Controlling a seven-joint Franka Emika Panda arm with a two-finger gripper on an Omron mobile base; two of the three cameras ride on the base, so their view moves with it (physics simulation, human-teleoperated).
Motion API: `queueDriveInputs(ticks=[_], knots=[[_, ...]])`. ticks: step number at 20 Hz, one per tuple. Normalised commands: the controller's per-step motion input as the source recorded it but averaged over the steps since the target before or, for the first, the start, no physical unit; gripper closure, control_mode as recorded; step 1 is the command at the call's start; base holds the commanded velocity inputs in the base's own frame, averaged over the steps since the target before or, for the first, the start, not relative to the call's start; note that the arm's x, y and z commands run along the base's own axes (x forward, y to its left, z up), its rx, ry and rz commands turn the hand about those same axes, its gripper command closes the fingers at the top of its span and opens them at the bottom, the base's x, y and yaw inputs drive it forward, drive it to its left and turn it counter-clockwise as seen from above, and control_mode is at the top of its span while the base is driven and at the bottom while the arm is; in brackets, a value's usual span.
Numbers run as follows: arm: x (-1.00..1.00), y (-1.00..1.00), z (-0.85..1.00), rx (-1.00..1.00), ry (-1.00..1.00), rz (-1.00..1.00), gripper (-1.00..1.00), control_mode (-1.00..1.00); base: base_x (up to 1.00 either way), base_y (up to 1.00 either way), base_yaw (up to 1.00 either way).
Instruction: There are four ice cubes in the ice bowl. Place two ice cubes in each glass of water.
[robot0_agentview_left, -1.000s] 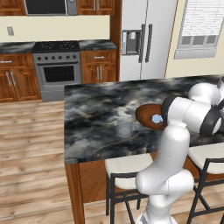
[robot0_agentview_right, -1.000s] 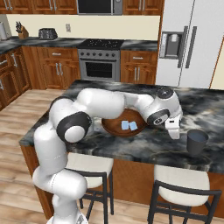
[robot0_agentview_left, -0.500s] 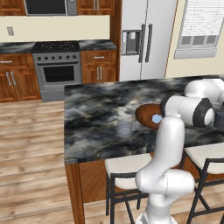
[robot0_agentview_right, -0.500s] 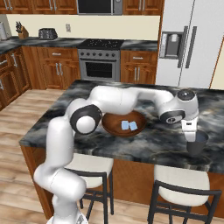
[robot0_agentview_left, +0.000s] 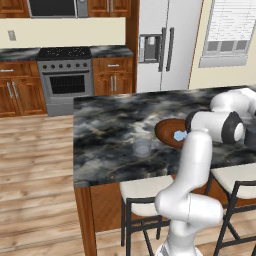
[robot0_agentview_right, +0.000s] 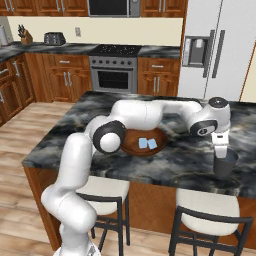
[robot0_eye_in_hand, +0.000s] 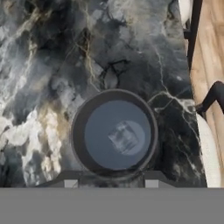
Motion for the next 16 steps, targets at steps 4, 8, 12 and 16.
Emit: queueDriveInputs(ticks=[4, 8, 12, 16], knots=[[0.22, -0.14, -0.28, 0.0, 0.03, 0.0, 1.0, -1.0, 0.0, 0.0, 0.0], [0.01, -0.47, -0.27, 0.0, 0.05, 0.0, 1.0, -1.0, 0.0, 0.0, 0.0], [0.04, -0.42, -0.24, 0.0, 0.08, 0.0, 1.0, -1.0, 0.0, 0.0, 0.0], [0.29, -0.09, -0.17, 0.0, 0.02, 0.0, 1.0, -1.0, 0.0, 0.0, 0.0]])
